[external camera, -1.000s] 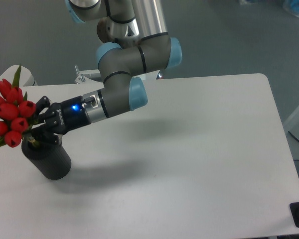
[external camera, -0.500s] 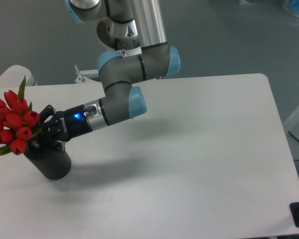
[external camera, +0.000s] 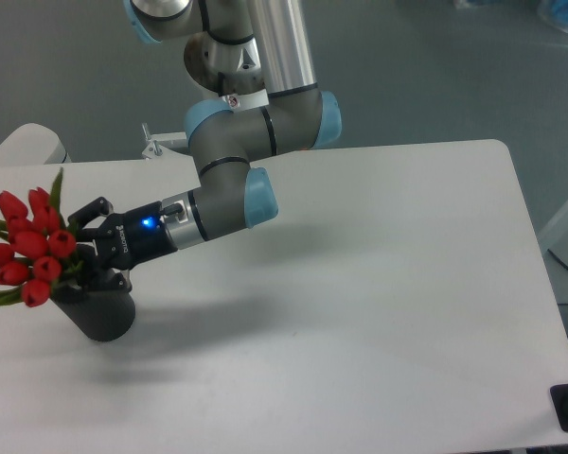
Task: Insert the flowers into the vase
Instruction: 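Open the gripper to release the tulips in the vase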
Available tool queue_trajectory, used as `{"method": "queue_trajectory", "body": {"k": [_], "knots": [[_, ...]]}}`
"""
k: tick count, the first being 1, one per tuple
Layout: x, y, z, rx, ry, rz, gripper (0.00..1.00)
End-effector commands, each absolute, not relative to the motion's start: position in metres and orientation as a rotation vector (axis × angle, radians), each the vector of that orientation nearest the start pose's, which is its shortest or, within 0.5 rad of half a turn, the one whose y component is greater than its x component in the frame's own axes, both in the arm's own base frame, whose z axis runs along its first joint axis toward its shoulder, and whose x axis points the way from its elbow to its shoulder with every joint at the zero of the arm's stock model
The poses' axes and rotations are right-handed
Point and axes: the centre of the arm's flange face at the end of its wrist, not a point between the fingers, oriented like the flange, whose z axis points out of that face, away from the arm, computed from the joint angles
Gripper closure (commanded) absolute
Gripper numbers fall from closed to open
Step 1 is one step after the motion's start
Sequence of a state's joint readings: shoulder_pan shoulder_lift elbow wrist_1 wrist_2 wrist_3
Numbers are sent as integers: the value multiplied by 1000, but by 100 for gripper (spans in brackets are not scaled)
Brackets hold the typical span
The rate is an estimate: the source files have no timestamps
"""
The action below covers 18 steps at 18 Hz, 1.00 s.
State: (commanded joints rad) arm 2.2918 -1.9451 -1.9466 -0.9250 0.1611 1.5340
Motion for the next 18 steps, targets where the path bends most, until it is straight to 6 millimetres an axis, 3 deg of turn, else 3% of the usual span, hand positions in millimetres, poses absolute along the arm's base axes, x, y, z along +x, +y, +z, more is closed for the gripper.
{"method": "queue_trajectory", "body": {"k": [2,10,18], "knots": [[-184,557,263,-1675,628,-736,1],[-198,548,261,-1681,599,-719,0],[-235,528,262,-1695,526,-670,0]]}}
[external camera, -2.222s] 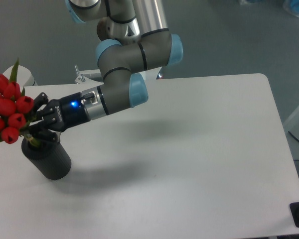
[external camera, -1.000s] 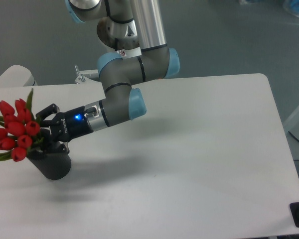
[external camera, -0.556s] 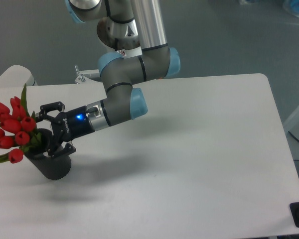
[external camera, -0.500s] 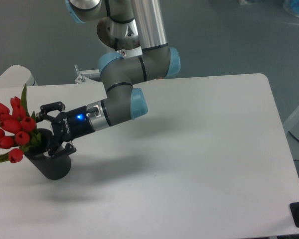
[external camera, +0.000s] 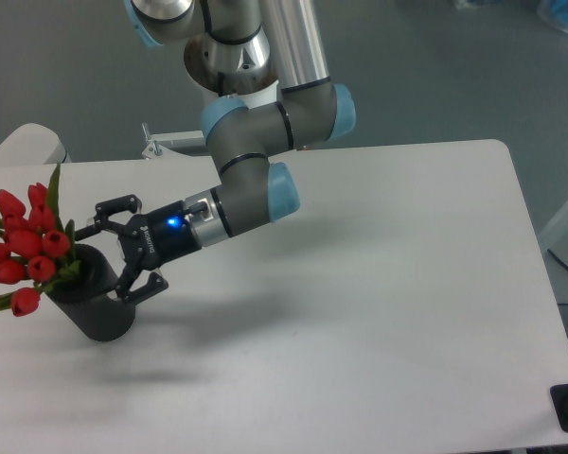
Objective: Insert the flowers into the vase
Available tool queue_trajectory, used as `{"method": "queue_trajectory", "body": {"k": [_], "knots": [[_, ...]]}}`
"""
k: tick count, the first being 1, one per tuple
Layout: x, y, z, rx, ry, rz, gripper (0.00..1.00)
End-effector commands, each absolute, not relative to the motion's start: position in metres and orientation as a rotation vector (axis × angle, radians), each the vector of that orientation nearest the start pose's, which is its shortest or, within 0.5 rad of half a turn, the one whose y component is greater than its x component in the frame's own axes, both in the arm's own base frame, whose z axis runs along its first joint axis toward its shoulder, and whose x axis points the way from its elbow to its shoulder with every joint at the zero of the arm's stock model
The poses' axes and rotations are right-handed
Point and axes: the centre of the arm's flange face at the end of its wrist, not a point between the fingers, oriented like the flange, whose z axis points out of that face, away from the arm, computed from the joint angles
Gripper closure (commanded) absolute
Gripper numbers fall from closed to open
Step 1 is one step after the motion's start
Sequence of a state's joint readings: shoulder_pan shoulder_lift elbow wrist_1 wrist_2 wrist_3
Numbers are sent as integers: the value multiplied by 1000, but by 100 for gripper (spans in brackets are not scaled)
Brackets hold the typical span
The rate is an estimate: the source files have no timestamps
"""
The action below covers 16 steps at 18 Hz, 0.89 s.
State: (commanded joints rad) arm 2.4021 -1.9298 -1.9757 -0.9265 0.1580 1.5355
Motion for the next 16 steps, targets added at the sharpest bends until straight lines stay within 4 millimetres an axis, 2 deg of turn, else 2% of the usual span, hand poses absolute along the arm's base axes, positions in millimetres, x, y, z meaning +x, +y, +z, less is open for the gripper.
{"method": "queue_trajectory", "body": {"k": [11,16], "knots": [[-273,504,256,-1711,446,-622,0],[-302,500,273,-1706,442,-558,0]]}}
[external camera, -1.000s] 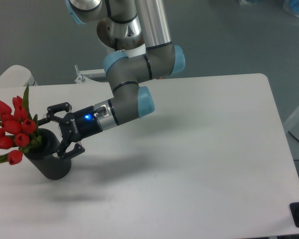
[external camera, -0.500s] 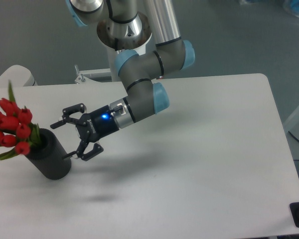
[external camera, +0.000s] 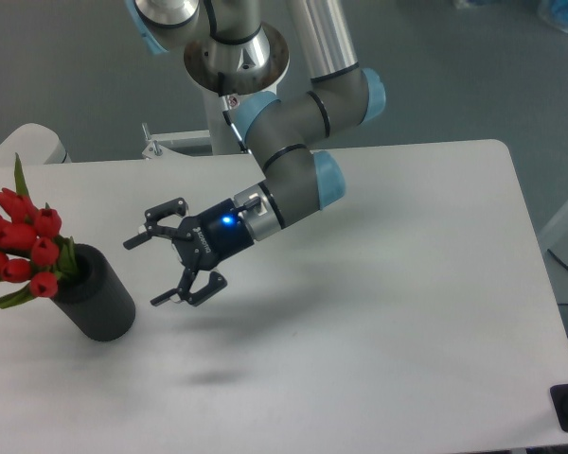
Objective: Insert the flowers into the vase
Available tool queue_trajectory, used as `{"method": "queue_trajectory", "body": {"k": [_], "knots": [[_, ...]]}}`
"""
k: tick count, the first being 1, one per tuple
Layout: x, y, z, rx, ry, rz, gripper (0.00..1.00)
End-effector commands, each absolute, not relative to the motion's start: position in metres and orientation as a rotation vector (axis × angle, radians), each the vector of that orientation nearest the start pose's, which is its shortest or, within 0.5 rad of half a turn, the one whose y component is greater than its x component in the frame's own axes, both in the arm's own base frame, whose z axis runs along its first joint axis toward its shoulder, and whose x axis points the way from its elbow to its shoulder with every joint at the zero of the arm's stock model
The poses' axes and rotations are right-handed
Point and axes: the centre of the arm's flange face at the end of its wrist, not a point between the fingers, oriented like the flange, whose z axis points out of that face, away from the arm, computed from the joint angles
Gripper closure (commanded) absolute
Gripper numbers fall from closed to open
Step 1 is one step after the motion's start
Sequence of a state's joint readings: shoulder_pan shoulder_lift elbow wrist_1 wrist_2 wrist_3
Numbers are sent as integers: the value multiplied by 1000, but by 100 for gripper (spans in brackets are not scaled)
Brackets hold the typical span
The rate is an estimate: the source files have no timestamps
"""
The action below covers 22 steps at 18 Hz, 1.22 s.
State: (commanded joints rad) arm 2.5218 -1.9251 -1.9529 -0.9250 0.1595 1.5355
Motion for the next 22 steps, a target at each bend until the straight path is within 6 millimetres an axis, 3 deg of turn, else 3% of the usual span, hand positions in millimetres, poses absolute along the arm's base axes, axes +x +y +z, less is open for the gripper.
{"method": "queue_trajectory", "body": {"k": [7,13,22], "knots": [[-356,495,305,-1722,443,-446,0],[-423,461,287,-2000,450,-286,0],[-493,449,293,-2470,555,-28,0]]}}
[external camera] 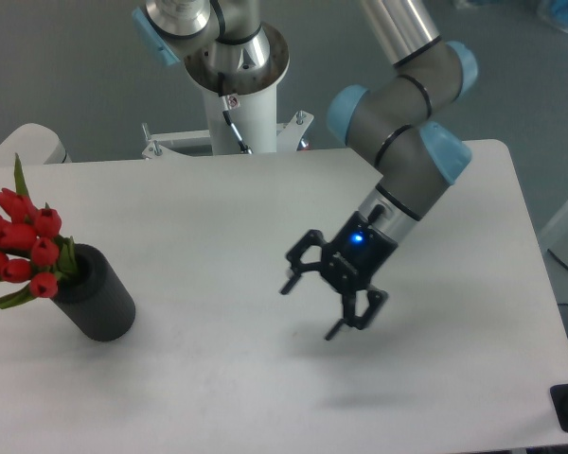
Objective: Insert the flowers into the vase
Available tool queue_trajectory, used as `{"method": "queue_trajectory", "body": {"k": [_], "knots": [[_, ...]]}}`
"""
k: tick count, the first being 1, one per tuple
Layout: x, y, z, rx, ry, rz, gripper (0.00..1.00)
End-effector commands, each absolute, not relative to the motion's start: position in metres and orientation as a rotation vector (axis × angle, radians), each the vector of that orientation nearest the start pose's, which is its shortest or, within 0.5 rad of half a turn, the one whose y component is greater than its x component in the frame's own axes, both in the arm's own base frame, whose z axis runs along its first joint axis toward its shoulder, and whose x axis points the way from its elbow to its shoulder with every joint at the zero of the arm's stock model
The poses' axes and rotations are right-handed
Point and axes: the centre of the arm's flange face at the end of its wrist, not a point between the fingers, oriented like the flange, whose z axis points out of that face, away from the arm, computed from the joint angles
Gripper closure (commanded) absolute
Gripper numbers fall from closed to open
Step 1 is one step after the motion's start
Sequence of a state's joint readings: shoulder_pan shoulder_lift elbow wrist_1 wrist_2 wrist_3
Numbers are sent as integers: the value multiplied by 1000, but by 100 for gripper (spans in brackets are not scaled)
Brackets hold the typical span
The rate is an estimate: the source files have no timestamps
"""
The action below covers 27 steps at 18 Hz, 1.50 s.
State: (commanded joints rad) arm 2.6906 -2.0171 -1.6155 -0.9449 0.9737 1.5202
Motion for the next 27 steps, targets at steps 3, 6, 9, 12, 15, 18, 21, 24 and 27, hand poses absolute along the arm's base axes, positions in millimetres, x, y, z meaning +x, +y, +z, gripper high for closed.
{"method": "queue_trajectory", "body": {"k": [3,6,9,12,15,18,21,24,27], "knots": [[-504,447,290,-2555,569,11,0],[-516,449,285,-2690,607,29,0],[-505,475,278,-2809,720,1,0],[-490,491,272,-2901,815,29,0],[-488,496,271,-2897,883,43,0],[-491,496,268,-2883,942,46,0],[-486,497,265,-2927,974,54,0],[-481,500,262,-2933,993,49,0],[-478,501,259,-2934,998,38,0]]}}
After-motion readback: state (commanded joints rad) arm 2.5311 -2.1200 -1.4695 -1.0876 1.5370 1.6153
